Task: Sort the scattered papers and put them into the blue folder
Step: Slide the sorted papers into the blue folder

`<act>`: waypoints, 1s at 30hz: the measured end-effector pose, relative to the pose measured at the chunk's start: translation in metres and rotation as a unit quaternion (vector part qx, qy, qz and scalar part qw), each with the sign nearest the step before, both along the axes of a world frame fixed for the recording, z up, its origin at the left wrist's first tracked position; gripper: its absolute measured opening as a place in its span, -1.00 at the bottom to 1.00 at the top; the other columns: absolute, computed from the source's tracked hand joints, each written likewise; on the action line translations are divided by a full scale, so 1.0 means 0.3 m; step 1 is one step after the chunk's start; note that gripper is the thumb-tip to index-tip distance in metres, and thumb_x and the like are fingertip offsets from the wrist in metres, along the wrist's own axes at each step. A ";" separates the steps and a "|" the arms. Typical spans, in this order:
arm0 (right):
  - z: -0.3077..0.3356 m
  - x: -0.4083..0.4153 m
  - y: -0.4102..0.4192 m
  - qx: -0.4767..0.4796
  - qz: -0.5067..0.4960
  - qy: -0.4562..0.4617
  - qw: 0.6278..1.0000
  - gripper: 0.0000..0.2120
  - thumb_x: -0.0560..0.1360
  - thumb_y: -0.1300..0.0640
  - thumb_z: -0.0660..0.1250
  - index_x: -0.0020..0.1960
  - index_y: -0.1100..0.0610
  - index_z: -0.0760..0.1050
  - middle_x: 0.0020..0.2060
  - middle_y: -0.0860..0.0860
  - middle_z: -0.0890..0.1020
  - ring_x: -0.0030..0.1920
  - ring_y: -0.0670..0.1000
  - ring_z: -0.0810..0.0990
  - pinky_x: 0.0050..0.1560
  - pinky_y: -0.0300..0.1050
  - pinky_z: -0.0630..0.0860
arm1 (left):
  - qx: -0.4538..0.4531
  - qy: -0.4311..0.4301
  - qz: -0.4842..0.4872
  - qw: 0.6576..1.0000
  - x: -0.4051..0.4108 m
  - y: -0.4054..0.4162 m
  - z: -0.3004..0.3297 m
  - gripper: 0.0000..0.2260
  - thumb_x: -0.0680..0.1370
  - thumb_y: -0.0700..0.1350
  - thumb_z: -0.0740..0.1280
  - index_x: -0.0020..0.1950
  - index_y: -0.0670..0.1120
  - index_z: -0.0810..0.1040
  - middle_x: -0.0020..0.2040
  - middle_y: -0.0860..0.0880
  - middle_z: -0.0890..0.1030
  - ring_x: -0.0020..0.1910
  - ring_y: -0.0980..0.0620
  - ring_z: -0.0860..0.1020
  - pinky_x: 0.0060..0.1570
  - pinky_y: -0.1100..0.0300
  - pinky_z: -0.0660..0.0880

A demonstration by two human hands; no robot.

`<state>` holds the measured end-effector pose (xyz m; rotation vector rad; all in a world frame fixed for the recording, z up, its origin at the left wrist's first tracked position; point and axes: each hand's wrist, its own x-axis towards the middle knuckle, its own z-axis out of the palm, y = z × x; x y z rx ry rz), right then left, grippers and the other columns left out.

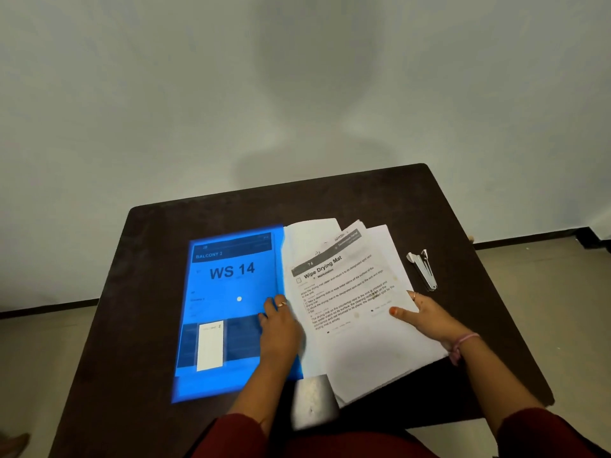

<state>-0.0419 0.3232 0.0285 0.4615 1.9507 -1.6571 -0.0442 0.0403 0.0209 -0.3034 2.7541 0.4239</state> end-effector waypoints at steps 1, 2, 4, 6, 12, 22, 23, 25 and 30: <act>0.003 -0.007 0.004 0.004 0.012 -0.003 1.000 -0.77 0.51 0.16 0.35 0.14 -0.04 0.47 0.00 -0.15 0.64 0.02 -0.11 0.62 -0.11 -0.28 0.55 | -0.004 -0.001 -0.014 1.000 0.000 0.006 0.007 -0.56 0.56 -0.36 0.01 0.45 -0.27 0.12 0.45 -0.24 0.18 0.44 -0.22 0.18 0.42 0.01 0.20; 0.007 -0.014 0.008 0.008 0.024 -0.008 1.000 -0.77 0.51 0.16 0.36 0.13 -0.05 0.47 0.00 -0.15 0.64 0.02 -0.10 0.62 -0.11 -0.27 0.56 | -0.017 -0.008 -0.033 0.999 0.001 0.014 0.019 -0.55 0.57 -0.40 -0.04 0.47 -0.28 0.10 0.48 -0.25 0.13 0.49 -0.24 0.10 0.45 -0.01 0.14; 0.017 -0.026 0.014 0.009 0.047 -0.018 0.999 -0.78 0.51 0.15 0.36 0.11 -0.07 0.47 -0.01 -0.15 0.64 0.01 -0.09 0.63 -0.14 -0.25 0.57 | -0.043 -0.021 -0.060 0.997 0.000 0.022 0.045 -0.56 0.59 -0.42 -0.08 0.49 -0.29 0.07 0.51 -0.27 0.08 0.52 -0.24 0.02 0.48 -0.02 0.09; 0.017 -0.038 0.021 0.007 0.063 -0.019 0.998 -0.75 0.50 0.15 0.37 0.16 -0.05 0.48 0.03 -0.12 0.65 0.04 -0.06 0.64 -0.08 -0.20 0.59 | -0.057 -0.024 -0.078 0.995 0.006 0.024 0.043 -0.55 0.61 -0.40 -0.08 0.52 -0.32 -0.01 0.53 -0.29 0.04 0.52 -0.27 -0.02 0.49 -0.01 0.07; 0.025 -0.066 0.023 -0.008 0.104 -0.022 0.994 -0.76 0.49 0.15 0.38 0.14 -0.04 0.50 0.03 -0.09 0.67 0.03 -0.04 0.66 -0.02 -0.16 0.60 | -0.078 -0.032 -0.049 0.995 0.029 0.040 0.038 -0.51 0.65 -0.26 0.04 0.54 -0.27 -0.08 0.56 -0.24 -0.07 0.52 -0.22 0.05 0.35 -0.07 0.34; 0.015 -0.191 -0.090 0.010 0.140 0.029 0.990 -0.64 0.49 0.08 0.39 0.27 -0.01 0.43 0.16 -0.04 0.60 0.13 0.00 0.59 0.17 -0.03 0.54 | -0.079 -0.026 -0.032 0.996 0.028 0.059 0.059 -0.47 0.64 -0.27 0.06 0.54 -0.27 -0.12 0.56 -0.22 -0.14 0.53 -0.20 -0.02 0.39 -0.07 0.26; 0.009 -0.203 -0.106 0.013 0.134 0.041 0.990 -0.59 0.50 0.08 0.38 0.31 0.00 0.39 0.19 -0.04 0.57 0.15 -0.01 0.56 0.18 -0.04 0.52 | -0.078 -0.024 -0.031 0.996 0.027 0.058 0.060 -0.48 0.64 -0.27 0.04 0.54 -0.27 -0.12 0.56 -0.22 -0.15 0.53 -0.20 -0.01 0.38 -0.05 0.27; -0.003 -0.221 -0.138 0.015 0.120 0.065 0.991 -0.51 0.50 0.09 0.38 0.38 0.01 0.31 0.25 -0.03 0.52 0.18 -0.02 0.53 0.17 -0.09 0.51 | -0.078 -0.027 -0.032 0.996 0.028 0.057 0.060 -0.48 0.64 -0.28 0.03 0.54 -0.27 -0.13 0.56 -0.22 -0.16 0.53 -0.20 -0.01 0.38 -0.05 0.27; -0.052 -0.233 -0.197 0.036 0.076 0.130 0.988 -0.33 0.47 0.10 0.42 0.48 -0.02 0.18 0.38 -0.04 0.40 0.33 0.03 0.42 0.31 0.06 0.44 | -0.080 -0.033 -0.045 0.995 0.035 0.056 0.061 -0.43 0.62 -0.30 0.10 0.54 -0.27 -0.13 0.55 -0.23 -0.16 0.53 -0.21 -0.03 0.41 -0.05 0.23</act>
